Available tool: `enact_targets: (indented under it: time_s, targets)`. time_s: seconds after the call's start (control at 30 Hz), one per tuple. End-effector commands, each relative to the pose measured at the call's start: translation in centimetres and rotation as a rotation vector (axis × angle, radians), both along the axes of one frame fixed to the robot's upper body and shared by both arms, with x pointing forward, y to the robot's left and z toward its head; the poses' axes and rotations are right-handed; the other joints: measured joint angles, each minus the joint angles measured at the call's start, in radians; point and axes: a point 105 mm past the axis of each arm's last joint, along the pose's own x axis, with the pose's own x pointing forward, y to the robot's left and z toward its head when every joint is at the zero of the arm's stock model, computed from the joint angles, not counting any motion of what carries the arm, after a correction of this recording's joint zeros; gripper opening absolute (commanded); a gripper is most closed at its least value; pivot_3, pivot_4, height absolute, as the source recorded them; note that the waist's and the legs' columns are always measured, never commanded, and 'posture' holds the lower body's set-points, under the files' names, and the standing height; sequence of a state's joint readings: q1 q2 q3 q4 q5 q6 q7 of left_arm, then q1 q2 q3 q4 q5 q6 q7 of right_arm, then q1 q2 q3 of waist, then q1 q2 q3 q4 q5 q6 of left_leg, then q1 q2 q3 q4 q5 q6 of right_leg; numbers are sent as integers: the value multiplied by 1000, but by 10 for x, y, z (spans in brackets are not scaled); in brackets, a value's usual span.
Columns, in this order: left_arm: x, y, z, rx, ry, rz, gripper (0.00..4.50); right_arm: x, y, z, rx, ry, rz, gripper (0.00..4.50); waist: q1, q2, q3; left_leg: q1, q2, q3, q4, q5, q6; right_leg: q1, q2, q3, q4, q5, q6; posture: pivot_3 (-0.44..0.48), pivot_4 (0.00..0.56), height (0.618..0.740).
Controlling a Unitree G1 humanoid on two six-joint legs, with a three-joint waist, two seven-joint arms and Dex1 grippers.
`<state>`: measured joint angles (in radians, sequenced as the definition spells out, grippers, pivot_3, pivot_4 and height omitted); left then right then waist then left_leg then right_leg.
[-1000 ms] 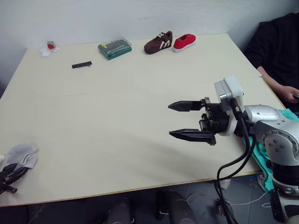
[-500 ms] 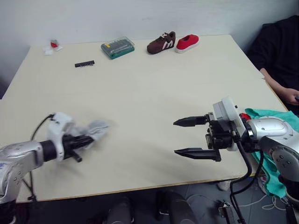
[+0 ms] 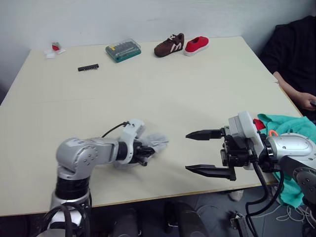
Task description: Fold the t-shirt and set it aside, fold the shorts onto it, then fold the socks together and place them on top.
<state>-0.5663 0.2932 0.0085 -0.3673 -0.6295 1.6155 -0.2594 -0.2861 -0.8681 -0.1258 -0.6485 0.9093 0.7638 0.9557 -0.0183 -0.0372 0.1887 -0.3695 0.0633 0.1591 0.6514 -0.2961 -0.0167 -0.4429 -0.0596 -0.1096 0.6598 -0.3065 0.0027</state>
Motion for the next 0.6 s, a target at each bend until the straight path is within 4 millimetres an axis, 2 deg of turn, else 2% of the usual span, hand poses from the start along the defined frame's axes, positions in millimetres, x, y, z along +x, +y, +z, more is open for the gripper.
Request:
enact_targets:
  time_s: [0.03,0.13,0.2,0.3,0.4,0.5,0.6]
  targets:
    - [8,-17,6,0,-21,-1,32,1,2,3,-8,-47,-4,4500,8,0,0,0,0,0,0,0,0,0,0,0,0,0,0,0,150,740]
    - [7,-26,9,-61,-8,-9,826,7,1,0,-22,-63,-39,4500,16,0,0,0,0,0,0,0,0,0,0,0,0,0,0,0,150,740]
    - [4,-25,16,-122,-5,-25,1484,9,0,-2,-28,-68,-50,4500,16,0,0,0,0,0,0,1,-1,0,0,0,0,0,0,0,150,740]
    - [4,-11,29,-157,-35,-33,2397,11,-1,-2,-33,-74,-61,4500,15,0,0,1,0,0,0,2,-1,0,0,0,1,0,0,0,150,740]
    - [-5,3,49,-239,-55,-101,3348,13,-3,-5,-41,-76,-78,4500,16,0,0,1,0,0,0,2,-2,0,0,0,2,0,0,0,150,740]
    - [-19,23,66,-270,-83,-165,3348,16,-5,-11,-75,-92,-98,4500,16,0,0,1,0,-1,0,3,-2,0,0,0,1,0,0,0,150,740]
    - [-29,52,78,-239,-131,-188,3348,22,-7,-21,-109,-106,-144,4500,13,0,0,1,0,-1,-1,3,-2,0,0,0,1,0,0,0,150,740]
